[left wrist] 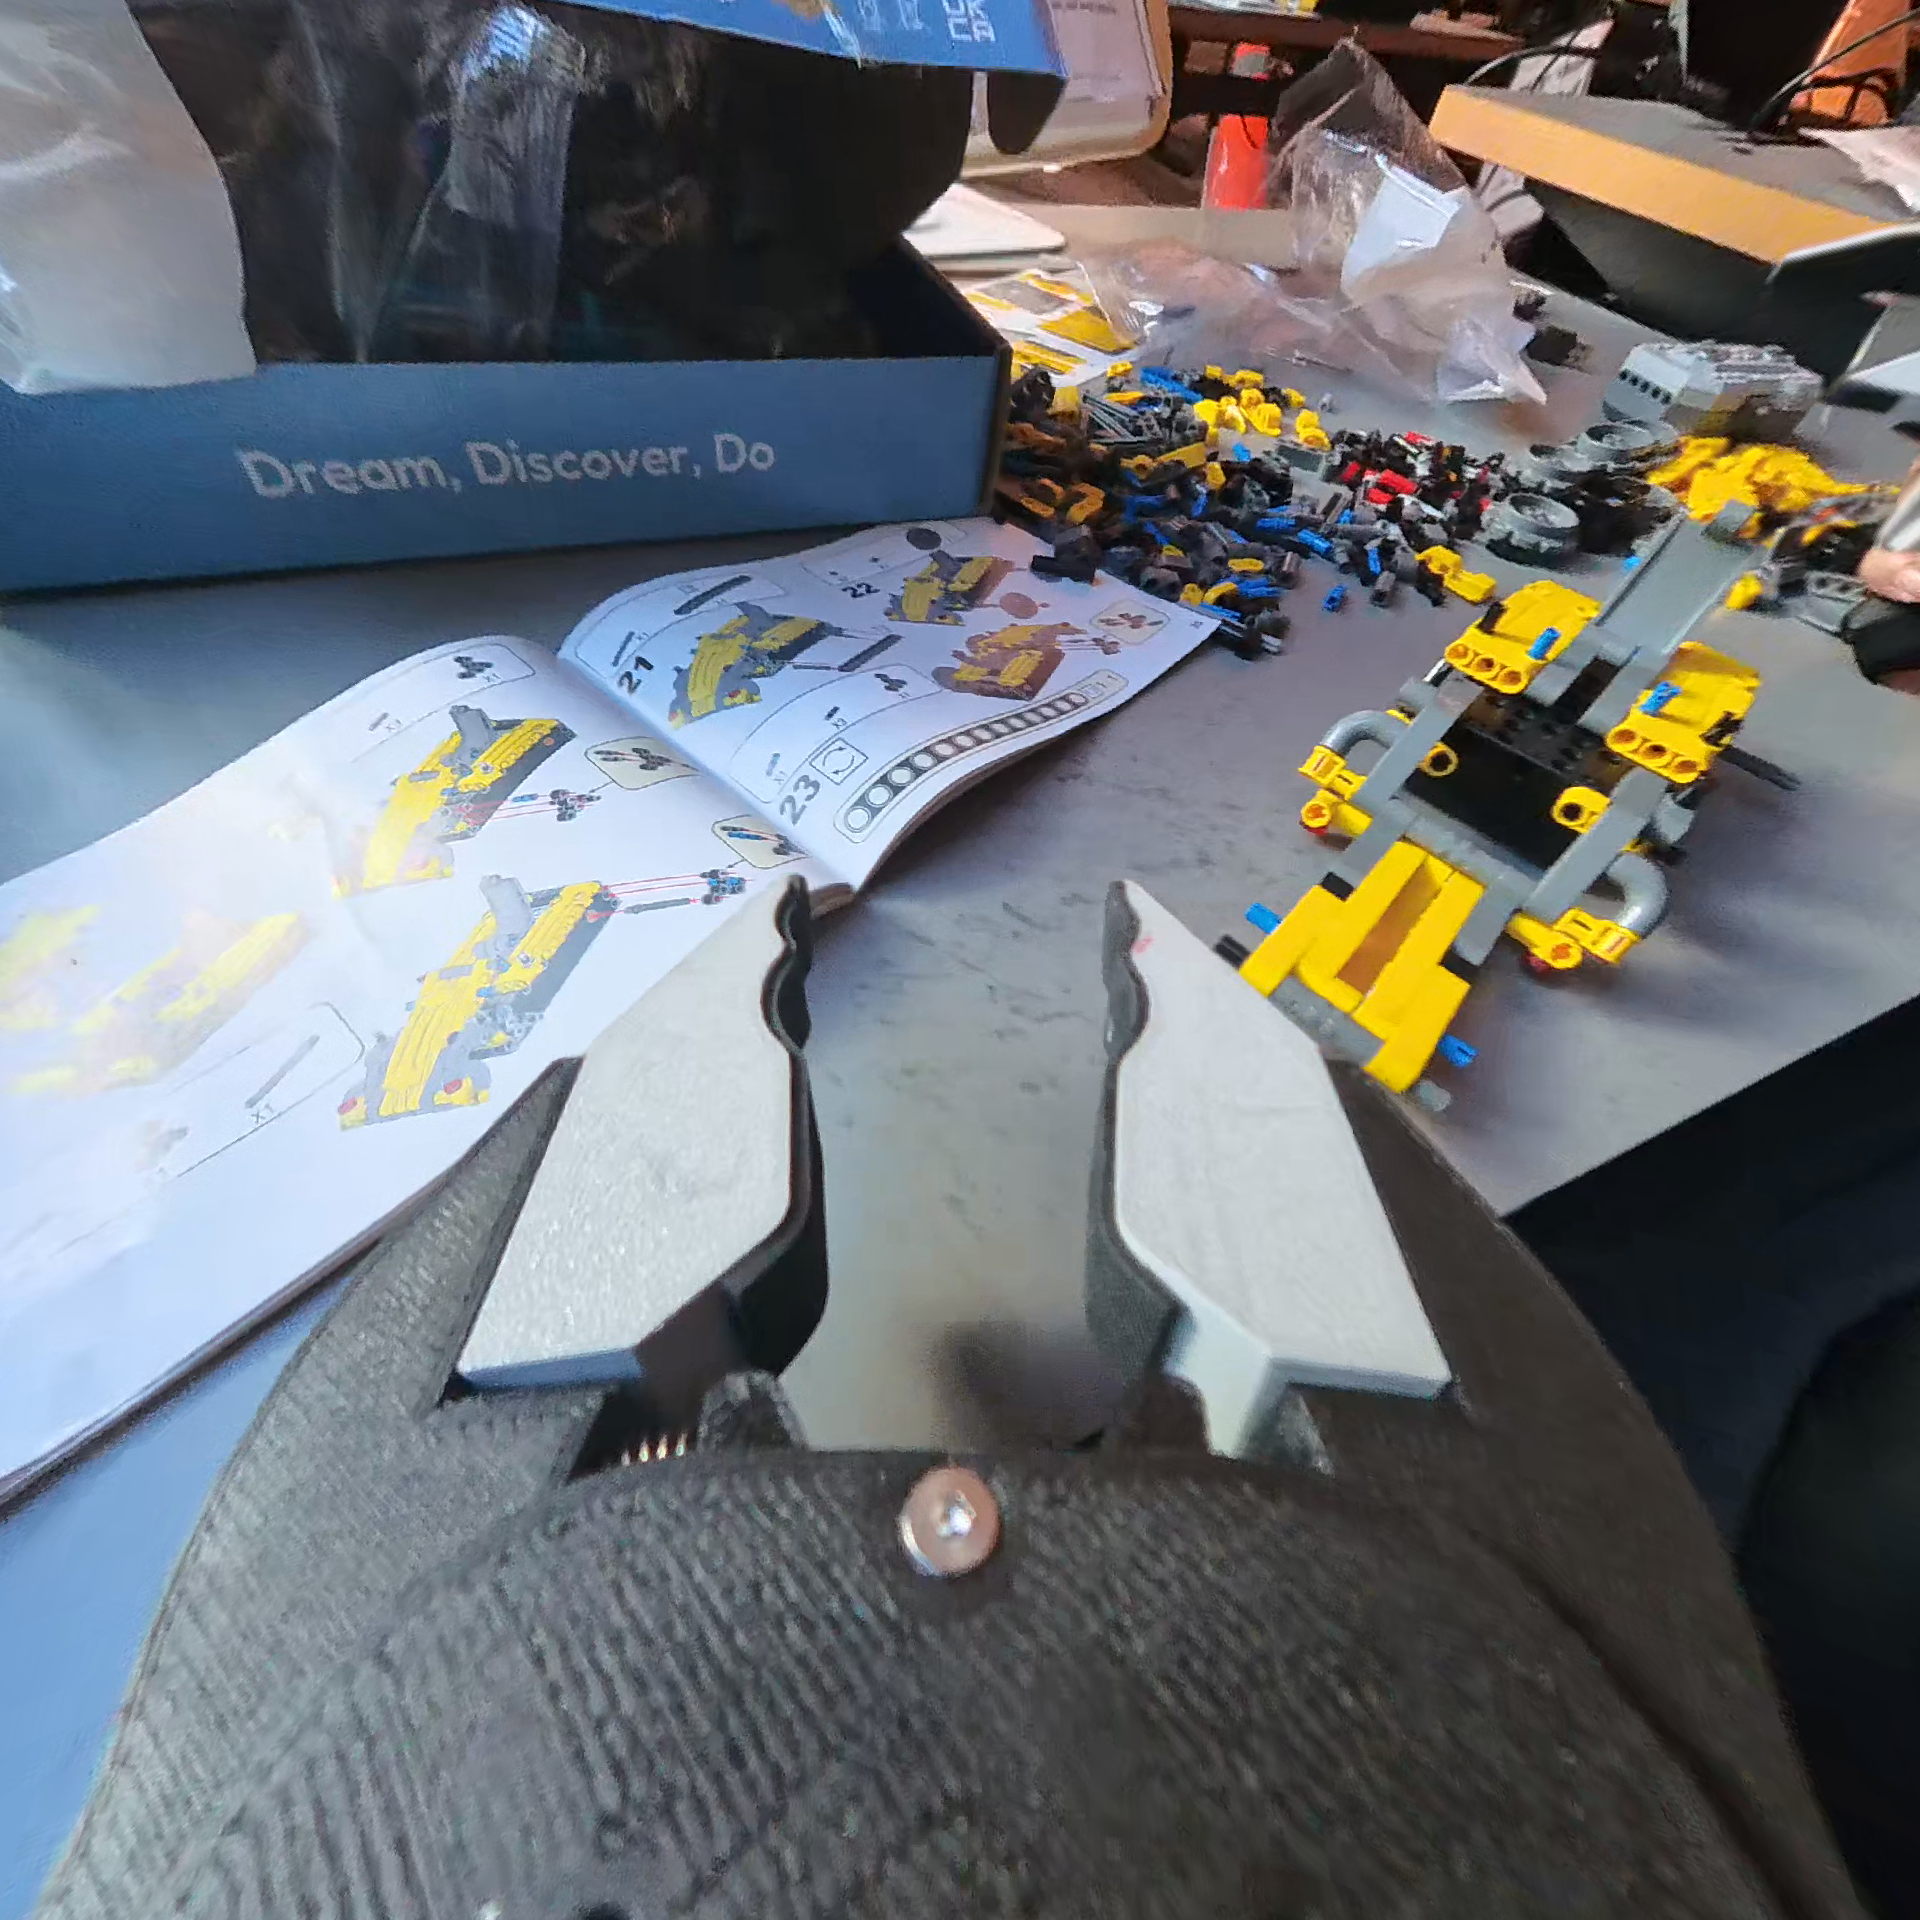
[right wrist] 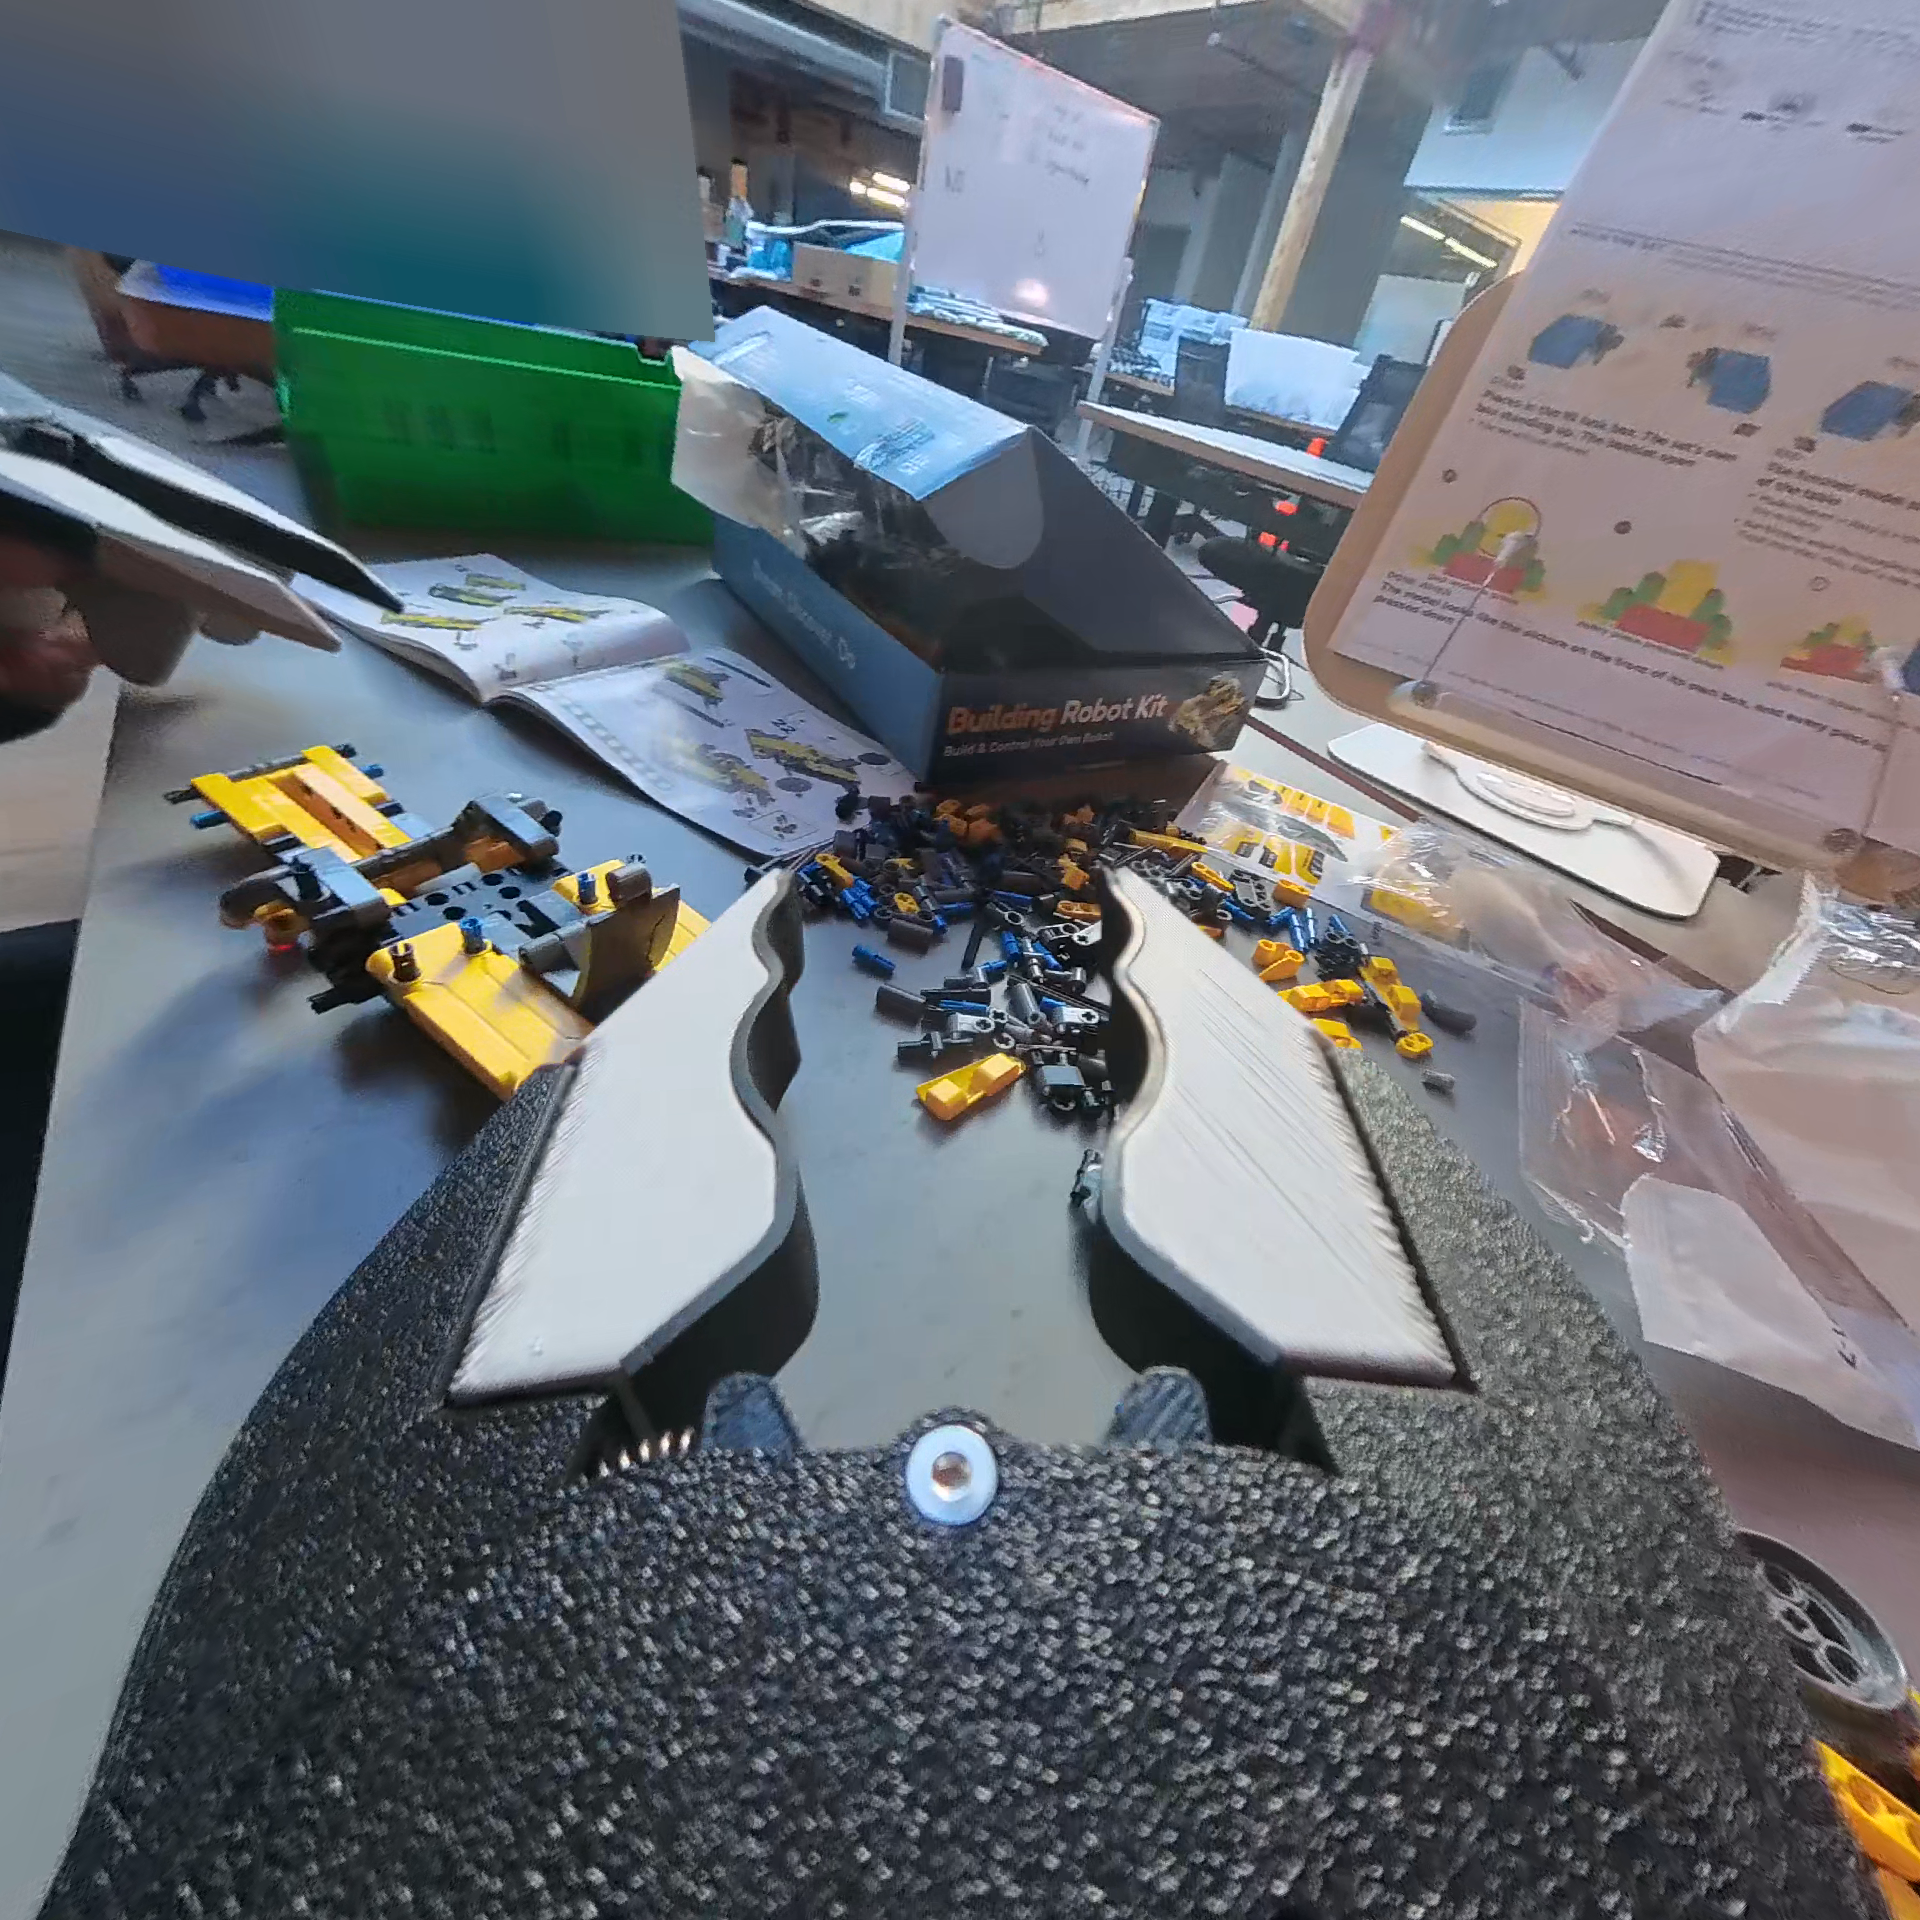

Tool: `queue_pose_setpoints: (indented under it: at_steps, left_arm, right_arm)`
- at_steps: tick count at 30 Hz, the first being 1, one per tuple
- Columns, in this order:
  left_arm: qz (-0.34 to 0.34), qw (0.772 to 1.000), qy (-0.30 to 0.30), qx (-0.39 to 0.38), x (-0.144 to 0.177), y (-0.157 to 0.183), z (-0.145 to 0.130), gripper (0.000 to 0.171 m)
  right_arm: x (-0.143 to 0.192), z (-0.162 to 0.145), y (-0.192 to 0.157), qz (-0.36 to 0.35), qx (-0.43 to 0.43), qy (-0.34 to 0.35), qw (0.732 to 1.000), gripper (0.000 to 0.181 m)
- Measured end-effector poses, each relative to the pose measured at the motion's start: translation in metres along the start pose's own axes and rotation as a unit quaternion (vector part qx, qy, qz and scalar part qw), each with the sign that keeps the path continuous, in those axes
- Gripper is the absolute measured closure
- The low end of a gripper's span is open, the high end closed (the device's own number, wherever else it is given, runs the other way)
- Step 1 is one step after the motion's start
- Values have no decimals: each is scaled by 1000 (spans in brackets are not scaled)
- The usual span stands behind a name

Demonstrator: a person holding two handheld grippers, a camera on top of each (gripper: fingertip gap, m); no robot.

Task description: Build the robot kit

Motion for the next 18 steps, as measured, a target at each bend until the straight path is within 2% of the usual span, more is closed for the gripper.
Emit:
queue_pose_setpoints:
  at_steps: [8,14,18]
  left_arm:
    - [-34,999,25,-14,-10,7,-1,125]
    - [-74,997,33,8,-10,7,-3,133]
    - [-68,997,34,0,-10,7,-3,138]
  right_arm:
    - [2,2,5,-8,-15,18,1000,127]
    - [-1,1,-2,-9,15,7,1000,129]
    - [-4,0,-7,-9,33,-2,999,130]
Point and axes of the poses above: each gripper's, where its closed fingertips meet, x back along the fingers, z out of its top, y = z × x across the jaws, the point moved 5 cm from there along x, back along the fingers, and after that the axes turned 11 degrees about -y, right-handed, at the moved point
